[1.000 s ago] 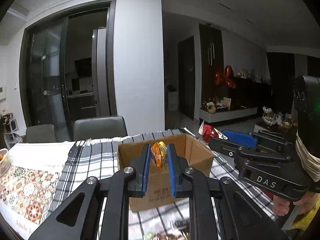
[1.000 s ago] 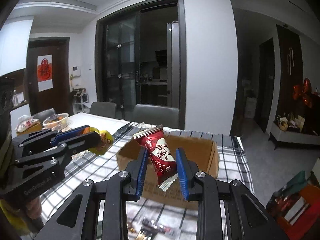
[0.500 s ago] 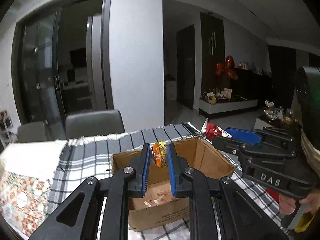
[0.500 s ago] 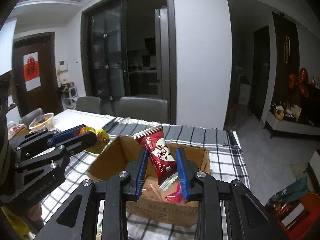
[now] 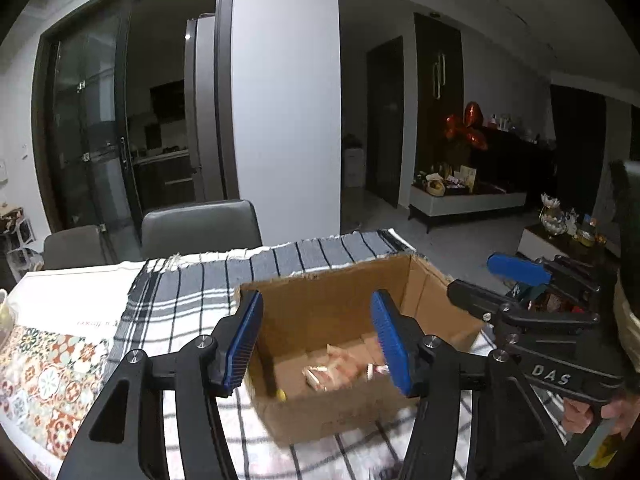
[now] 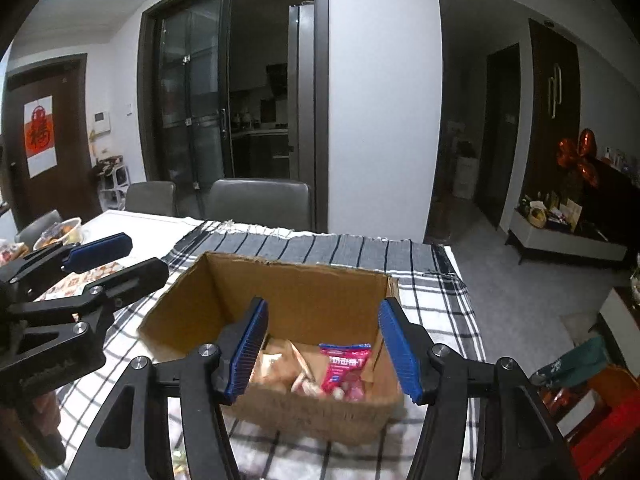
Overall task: Organize snacks
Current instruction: 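Move both open tools back from the box to the foil sweets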
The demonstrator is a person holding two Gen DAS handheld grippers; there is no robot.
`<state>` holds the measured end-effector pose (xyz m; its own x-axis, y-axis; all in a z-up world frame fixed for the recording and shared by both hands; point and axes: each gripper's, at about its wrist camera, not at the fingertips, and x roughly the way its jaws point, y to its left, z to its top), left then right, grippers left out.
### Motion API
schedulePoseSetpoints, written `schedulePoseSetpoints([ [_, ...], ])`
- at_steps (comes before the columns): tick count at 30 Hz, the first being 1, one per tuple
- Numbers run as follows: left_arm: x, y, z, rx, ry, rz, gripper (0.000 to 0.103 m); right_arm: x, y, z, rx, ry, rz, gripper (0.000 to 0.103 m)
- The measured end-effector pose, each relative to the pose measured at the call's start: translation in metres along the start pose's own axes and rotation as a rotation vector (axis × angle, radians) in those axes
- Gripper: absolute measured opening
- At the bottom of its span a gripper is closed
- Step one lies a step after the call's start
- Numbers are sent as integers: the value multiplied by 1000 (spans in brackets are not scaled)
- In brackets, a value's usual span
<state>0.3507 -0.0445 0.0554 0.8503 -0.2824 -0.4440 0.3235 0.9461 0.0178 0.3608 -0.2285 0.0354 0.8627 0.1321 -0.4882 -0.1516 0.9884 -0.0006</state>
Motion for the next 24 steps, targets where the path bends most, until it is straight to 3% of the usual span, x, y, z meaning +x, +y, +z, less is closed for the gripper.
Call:
schedulePoseSetpoints([
  [6,-34,-11,-14,1,-33,39,56,-41,5,-20,-1,-38,16,59],
  [13,-74,-34,-38,42,-73,24,56,-84,11,-50,-18,-69,28,59],
  [24,-101,-66,-89,88,-15,-41,56,-114,5,-103,0,-18,20,59],
])
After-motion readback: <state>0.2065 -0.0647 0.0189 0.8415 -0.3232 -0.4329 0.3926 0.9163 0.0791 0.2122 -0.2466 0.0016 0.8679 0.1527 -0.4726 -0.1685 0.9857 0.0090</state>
